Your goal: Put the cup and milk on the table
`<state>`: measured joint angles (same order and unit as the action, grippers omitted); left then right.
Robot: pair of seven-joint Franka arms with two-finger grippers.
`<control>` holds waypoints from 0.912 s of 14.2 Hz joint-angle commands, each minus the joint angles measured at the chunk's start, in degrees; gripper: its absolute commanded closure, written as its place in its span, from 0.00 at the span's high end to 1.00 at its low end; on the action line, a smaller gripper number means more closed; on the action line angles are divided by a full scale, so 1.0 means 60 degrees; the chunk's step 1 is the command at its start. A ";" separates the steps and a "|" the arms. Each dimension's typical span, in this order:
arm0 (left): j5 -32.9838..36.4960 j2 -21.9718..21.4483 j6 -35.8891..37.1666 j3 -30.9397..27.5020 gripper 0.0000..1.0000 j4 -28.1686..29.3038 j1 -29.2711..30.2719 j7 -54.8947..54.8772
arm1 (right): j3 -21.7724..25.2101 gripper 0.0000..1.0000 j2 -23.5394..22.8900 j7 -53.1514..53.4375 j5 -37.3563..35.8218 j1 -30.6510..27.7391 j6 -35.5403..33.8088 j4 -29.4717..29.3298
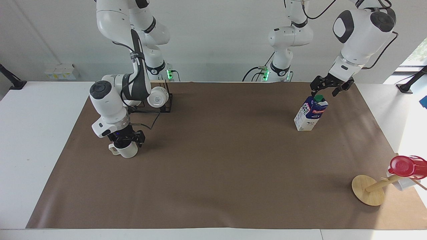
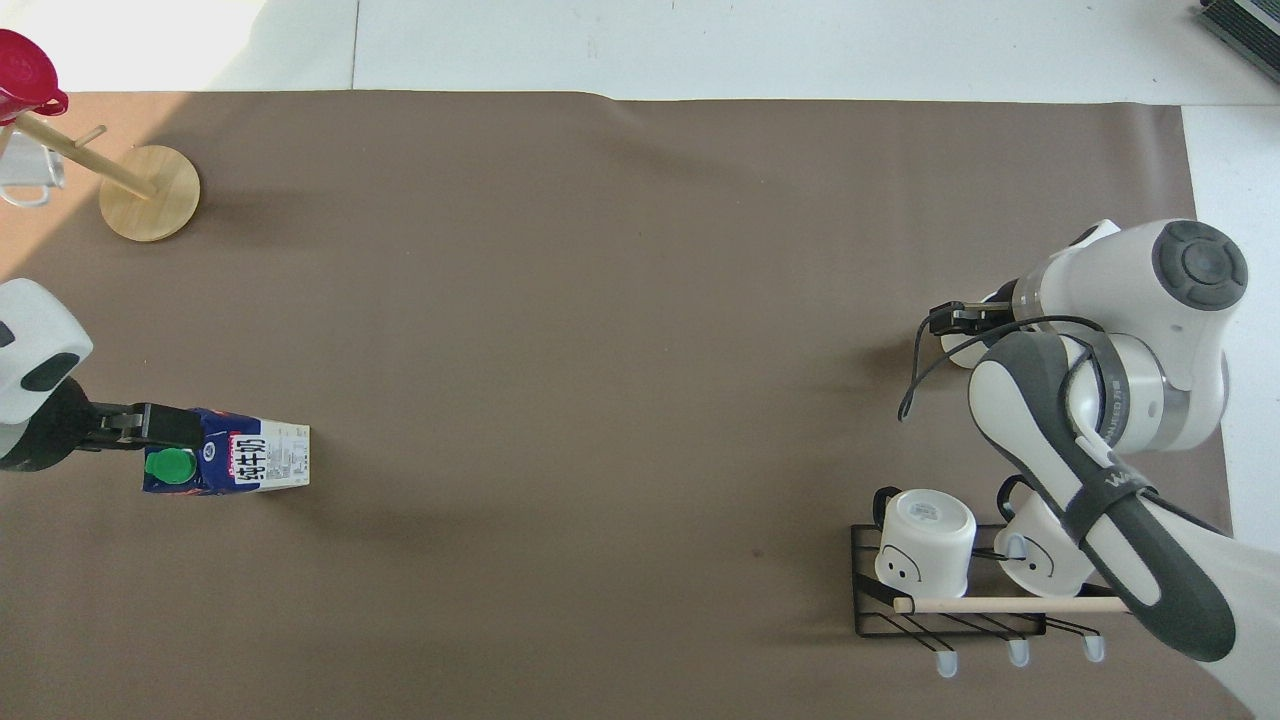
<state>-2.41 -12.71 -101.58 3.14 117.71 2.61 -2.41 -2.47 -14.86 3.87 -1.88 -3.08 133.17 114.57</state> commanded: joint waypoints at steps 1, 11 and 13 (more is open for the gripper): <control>-0.0023 -0.0269 -0.0675 0.0049 1.00 0.0696 0.0121 -0.0169 | -0.0013 0.22 -0.0013 -0.0279 -0.0140 0.0044 0.0129 -0.0038; -0.0023 -0.0240 -0.1511 0.0034 1.00 0.1489 0.0150 -0.0403 | -0.0130 0.00 0.0221 0.1065 -0.0140 0.0745 -0.1274 -0.1192; -0.0023 -0.0255 -0.1526 0.0034 1.00 0.1577 0.0165 -0.0593 | -0.0130 0.00 0.0149 0.1886 -0.0300 0.1228 -0.1861 -0.1807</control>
<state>-2.41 -12.73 -109.02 2.99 125.03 2.62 -4.07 -3.06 -13.90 10.73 -1.97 2.15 125.34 107.05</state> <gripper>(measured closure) 0.000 0.960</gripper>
